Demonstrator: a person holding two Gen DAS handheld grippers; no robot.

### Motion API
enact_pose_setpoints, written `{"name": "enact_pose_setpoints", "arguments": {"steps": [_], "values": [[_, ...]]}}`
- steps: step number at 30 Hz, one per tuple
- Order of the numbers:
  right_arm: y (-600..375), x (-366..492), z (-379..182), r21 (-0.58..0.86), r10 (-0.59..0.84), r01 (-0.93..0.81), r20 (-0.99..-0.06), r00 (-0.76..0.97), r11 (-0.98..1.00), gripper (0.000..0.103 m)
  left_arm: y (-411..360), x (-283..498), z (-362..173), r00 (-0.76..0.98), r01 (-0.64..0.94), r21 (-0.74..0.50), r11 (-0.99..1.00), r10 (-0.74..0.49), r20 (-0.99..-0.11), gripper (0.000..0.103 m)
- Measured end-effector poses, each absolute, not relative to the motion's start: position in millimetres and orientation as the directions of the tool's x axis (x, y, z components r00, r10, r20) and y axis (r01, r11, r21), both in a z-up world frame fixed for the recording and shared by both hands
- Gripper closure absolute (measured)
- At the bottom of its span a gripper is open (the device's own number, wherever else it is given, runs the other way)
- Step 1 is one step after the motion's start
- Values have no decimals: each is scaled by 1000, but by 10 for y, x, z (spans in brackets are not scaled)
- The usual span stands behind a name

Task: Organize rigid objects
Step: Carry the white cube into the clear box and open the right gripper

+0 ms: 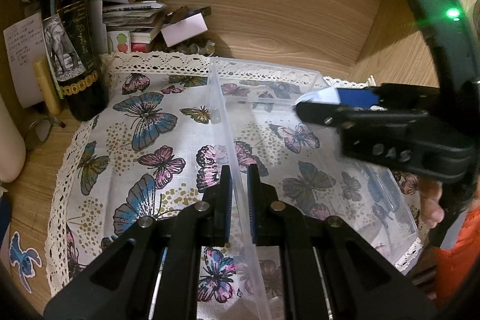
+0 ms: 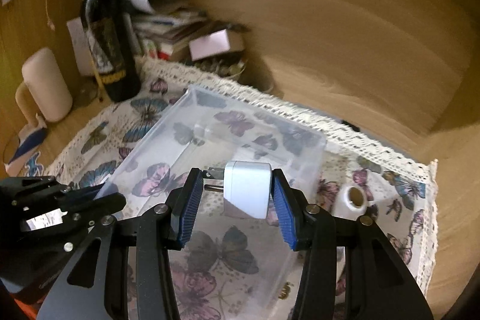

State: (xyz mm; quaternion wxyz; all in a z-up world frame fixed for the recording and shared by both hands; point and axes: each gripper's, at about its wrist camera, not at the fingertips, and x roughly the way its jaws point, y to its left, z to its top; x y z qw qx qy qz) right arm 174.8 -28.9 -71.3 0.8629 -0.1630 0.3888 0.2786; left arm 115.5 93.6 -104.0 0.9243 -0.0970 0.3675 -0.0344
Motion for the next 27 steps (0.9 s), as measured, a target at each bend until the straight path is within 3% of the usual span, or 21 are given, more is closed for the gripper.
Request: {"name": "enact_pose_setpoints", "arguments": {"steps": [11,27], "values": [[-97,1841,-915,-81,308,-644,-829,467,760,59,926,1155,-1041,729,-5,-197,980,-131,-672,93],[-452,1680,-561,-78,342,-581,-742,577,810,48,915,1162,-1030,727,-6,-183,983,-121,-676,93]]}}
